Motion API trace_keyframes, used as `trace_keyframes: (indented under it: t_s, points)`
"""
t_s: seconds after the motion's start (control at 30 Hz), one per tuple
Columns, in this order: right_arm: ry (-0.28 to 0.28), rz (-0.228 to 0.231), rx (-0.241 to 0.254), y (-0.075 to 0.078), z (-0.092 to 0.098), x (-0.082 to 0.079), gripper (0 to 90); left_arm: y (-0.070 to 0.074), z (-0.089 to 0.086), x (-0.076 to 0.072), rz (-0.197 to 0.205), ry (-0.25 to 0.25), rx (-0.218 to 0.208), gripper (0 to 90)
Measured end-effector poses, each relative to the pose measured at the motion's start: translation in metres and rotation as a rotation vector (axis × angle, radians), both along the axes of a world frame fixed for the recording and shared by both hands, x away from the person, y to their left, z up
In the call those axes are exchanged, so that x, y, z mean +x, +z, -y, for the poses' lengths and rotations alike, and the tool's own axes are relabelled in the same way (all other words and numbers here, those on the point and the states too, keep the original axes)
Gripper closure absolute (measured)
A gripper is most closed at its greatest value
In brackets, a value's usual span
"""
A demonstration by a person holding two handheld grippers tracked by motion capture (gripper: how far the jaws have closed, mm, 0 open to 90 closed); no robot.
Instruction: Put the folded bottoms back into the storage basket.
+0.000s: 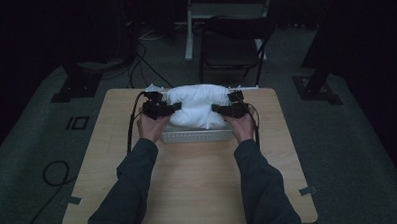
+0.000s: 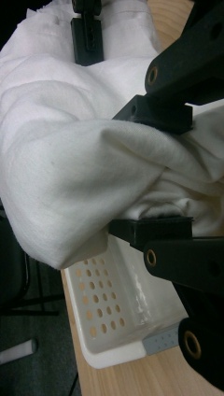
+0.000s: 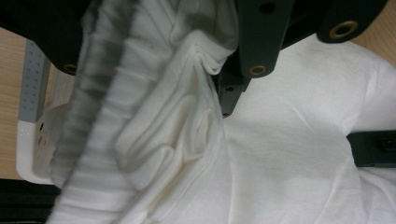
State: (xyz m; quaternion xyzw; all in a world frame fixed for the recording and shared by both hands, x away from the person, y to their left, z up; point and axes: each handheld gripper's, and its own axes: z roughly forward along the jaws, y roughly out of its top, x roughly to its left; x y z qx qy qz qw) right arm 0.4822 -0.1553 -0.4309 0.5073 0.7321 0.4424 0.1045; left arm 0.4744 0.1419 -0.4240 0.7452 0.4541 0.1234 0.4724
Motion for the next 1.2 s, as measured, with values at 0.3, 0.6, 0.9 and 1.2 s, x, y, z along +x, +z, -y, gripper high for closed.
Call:
trace_keyframes:
  t_s: [0.3,0.6,0.9,1.2]
  points:
    - [-0.011,-0.028,-0.008,-0.009,-0.001,0.007,56.5,-0.007,0.003,0.005,-0.016,0.019,0.011,57.4]
    - [-0.026,-0.043,-0.016,-0.012,-0.001,0.009,56.4,-0.012,0.007,0.010,-0.029,0.033,0.013,57.3]
    - [-0.037,-0.081,-0.023,-0.022,-0.004,0.017,56.1,-0.021,0.008,0.017,-0.062,0.053,0.034,57.2]
    - [-0.046,-0.110,-0.029,-0.032,-0.007,0.022,55.2,-0.029,0.009,0.023,-0.089,0.070,0.046,56.7]
